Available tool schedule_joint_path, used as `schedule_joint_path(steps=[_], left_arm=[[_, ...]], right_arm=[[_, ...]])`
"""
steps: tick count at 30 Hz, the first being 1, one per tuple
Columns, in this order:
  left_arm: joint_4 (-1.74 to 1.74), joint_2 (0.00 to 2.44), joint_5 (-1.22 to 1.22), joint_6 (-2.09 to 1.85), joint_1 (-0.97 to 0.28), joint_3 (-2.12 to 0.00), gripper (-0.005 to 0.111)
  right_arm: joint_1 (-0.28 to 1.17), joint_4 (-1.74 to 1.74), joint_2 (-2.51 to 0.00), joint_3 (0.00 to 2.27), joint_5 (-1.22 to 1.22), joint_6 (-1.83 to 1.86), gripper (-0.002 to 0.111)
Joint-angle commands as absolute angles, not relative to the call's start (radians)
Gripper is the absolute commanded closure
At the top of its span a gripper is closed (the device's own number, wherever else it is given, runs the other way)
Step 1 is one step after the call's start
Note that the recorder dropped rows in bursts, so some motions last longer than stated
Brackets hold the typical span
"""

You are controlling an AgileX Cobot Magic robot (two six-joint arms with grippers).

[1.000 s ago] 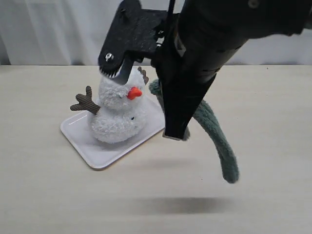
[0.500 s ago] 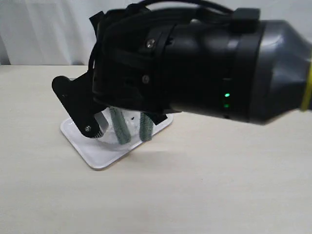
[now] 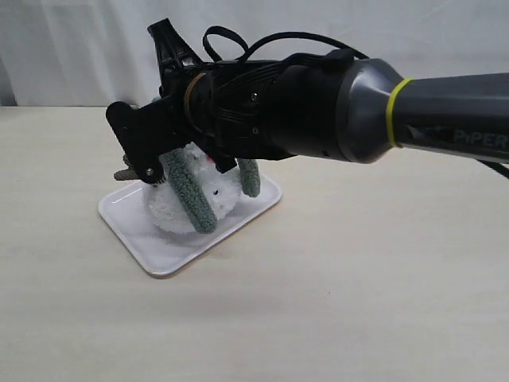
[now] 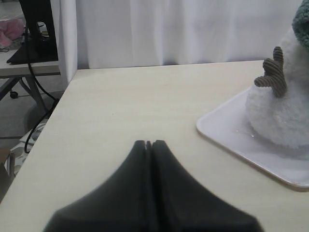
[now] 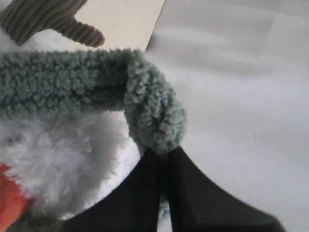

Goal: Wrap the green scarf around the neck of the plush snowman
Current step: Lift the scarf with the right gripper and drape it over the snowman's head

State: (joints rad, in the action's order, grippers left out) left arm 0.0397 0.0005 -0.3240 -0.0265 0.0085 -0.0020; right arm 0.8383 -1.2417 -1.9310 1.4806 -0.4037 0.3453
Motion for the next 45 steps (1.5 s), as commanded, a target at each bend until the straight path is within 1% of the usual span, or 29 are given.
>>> schedule_joint_path(steps=[1,6,9,11,14,17,19,22,24,25,29,32,33,35,37,45], left_arm=[[0.039,0.0,-0.308,-0.025,0.004,0.0,0.107],[0.039,0.0,-0.308,-0.025,0.004,0.0,0.107],[0.039,0.0,-0.308,-0.025,0.004,0.0,0.107],[0.039,0.0,-0.308,-0.025,0.004,0.0,0.107],[0.039,0.0,-0.308,-0.025,0.004,0.0,0.107],[0.039,0.0,-0.308,-0.025,0.004,0.0,0.107],[0.039,0.0,-0.308,-0.025,0.004,0.0,0.107],[0.039,0.0,-0.308,-0.025,0.004,0.0,0.107],[0.039,0.0,-0.308,-0.025,0.004,0.0,0.107],[0.039,0.0,-0.308,-0.025,0.004,0.0,0.107],[0.039,0.0,-0.308,-0.025,0.004,0.0,0.107],[0.039,0.0,-0.308,-0.025,0.004,0.0,0.107],[0.039,0.0,-0.308,-0.025,0.004,0.0,0.107],[0.039,0.0,-0.308,-0.025,0.004,0.0,0.107],[0.039,0.0,-0.308,-0.025,0.004,0.0,0.107],[0.039,0.0,-0.308,-0.025,0.004,0.0,0.107]], right_arm=[[0.827,-1.249,-1.941,1.488,-0.393,0.29,0.104],[0.814,-1.27,-1.941,1.488,-0.444,0.292,0.104],[0.802,-1.27,-1.941,1.488,-0.431,0.256,0.104],[0.769,-1.27,-1.947,1.488,-0.354,0.156,0.104],[0.765,-1.272,-1.956,1.488,-0.309,0.142,0.104],[0.765,-1.272,-1.958,1.488,-0.18,0.144,0.104],[0.765,-1.272,-1.958,1.488,-0.214,0.144,0.104],[0.765,-1.272,-1.958,1.488,-0.368,0.144,0.104],[0.765,-1.272,-1.958,1.488,-0.373,0.142,0.1],[0.765,-1.272,-1.958,1.488,-0.366,0.142,0.097],[0.77,-1.263,-1.958,1.488,-0.309,0.118,0.069],[0.77,-1.221,-1.958,1.488,-0.288,0.075,0.053],[0.77,-1.205,-1.958,1.488,-0.29,0.052,0.05],[0.77,-1.166,-1.958,1.488,-0.311,0.009,0.046],[0.77,-1.128,-1.958,1.488,-0.337,-0.016,0.044],[0.818,-1.051,-1.934,1.488,-0.469,-0.022,0.045]])
